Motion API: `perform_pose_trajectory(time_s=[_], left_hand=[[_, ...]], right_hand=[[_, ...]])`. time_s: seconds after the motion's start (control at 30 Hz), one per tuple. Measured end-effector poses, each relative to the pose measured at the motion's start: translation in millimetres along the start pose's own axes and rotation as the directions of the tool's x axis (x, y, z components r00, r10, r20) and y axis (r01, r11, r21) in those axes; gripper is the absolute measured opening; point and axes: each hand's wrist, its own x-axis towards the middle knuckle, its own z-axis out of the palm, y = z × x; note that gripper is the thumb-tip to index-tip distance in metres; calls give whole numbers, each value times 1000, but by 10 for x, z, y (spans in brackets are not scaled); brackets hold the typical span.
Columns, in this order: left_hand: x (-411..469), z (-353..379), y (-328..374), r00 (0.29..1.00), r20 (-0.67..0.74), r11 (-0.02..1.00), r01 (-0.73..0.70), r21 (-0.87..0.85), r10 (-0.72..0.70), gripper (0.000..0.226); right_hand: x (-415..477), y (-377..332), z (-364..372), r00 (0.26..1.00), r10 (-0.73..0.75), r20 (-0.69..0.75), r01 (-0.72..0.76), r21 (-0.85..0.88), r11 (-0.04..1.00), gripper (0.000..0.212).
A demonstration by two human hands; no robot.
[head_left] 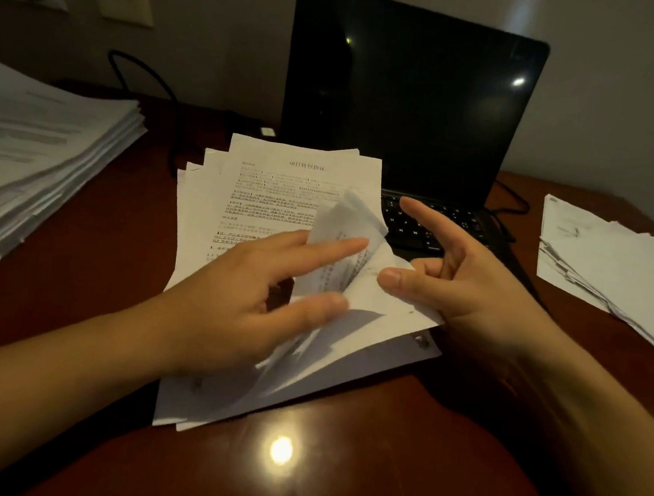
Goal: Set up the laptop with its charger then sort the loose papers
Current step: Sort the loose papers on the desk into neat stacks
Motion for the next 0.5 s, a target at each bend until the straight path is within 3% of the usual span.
perform_pose_trajectory(time_s=[0.07, 0.17, 0.3, 0.4, 0.5], left_hand=[[-3, -5, 9, 1000, -14, 1000, -1, 12, 1, 69], [-3, -22, 75, 998, -67, 996, 6, -93, -12, 65], [6, -45, 161, 981, -189, 971, 6, -240, -52, 81], [2, -46, 187, 982, -185, 950, -11, -311, -49, 81], [-35, -23, 178, 997, -82, 950, -20, -311, -6, 83]], right_hand=[[-10, 7, 34, 999, -30, -17, 30, 0, 1000, 88], [-12, 23, 25, 996, -58, -71, 52, -87, 995, 84], [42, 75, -42, 956, -96, -277, 35, -218, 975, 65], [78, 101, -46, 958, 79, -276, -67, 52, 996, 61], [104, 120, -56, 973, 174, -153, -121, 308, 944, 78]])
